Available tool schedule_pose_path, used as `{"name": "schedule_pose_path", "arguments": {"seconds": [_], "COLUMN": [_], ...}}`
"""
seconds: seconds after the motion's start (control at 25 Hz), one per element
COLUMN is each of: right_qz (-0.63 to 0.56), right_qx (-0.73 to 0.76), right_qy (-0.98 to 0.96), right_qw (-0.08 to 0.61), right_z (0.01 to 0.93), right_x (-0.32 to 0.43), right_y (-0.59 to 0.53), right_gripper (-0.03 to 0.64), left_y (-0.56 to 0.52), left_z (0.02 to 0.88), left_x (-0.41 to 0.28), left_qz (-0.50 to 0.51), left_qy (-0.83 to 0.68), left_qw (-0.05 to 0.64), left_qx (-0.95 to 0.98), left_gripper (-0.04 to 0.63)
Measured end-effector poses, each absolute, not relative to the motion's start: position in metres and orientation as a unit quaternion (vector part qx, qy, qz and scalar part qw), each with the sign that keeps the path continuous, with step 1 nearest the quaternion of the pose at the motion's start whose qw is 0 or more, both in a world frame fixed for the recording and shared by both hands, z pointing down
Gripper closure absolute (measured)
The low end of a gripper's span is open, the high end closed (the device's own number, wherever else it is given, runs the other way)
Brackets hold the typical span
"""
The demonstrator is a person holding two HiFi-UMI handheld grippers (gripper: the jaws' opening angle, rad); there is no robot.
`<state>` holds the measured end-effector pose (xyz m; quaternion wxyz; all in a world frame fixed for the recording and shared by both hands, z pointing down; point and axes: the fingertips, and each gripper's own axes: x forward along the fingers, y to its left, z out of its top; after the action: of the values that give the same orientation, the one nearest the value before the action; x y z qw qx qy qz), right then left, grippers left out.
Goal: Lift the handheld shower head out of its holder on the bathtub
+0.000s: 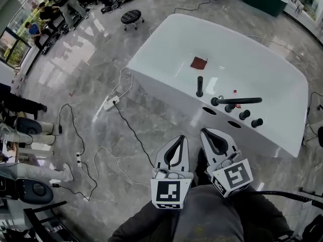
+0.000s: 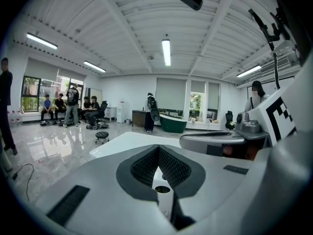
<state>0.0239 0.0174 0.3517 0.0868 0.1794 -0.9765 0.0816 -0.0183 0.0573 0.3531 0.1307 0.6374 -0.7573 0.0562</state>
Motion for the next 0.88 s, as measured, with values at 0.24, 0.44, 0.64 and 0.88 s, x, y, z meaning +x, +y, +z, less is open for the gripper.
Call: {"name": "schedule_pose_path", "arguments": {"seconds": [0.24, 0.44, 0.64, 0.88], "right_qz": [0.098, 0.103, 0.104, 0.104], "right_qx": [0.174, 0.169, 0.163, 0.148], "right_qy": [-0.976, -0.977, -0.978, -0.980], "right_qw": [0.091, 0.085, 0.075, 0.080], "right_z": [0.361, 0.363, 0.355, 0.363], "right_x": [0.022, 0.023, 0.017, -0.008], "right_y": [-0.021, -0.054, -0.076, -0.081], "right_gripper": [0.612, 0.613, 0.612, 0.613], "left_y": [0.019, -0.014, -0.030, -0.036], "left_z": [0.357, 0.360, 0.353, 0.359], "left_x": [-0.022, -0.019, -0.019, -0.045], "left_qz": [0.069, 0.080, 0.083, 0.080], "left_qy": [-0.759, -0.759, -0.763, -0.773], "left_qw": [0.138, 0.132, 0.131, 0.132], "left_qx": [0.632, 0.632, 0.627, 0.615], "left_gripper": [0.592, 0.592, 0.592, 0.592]}}
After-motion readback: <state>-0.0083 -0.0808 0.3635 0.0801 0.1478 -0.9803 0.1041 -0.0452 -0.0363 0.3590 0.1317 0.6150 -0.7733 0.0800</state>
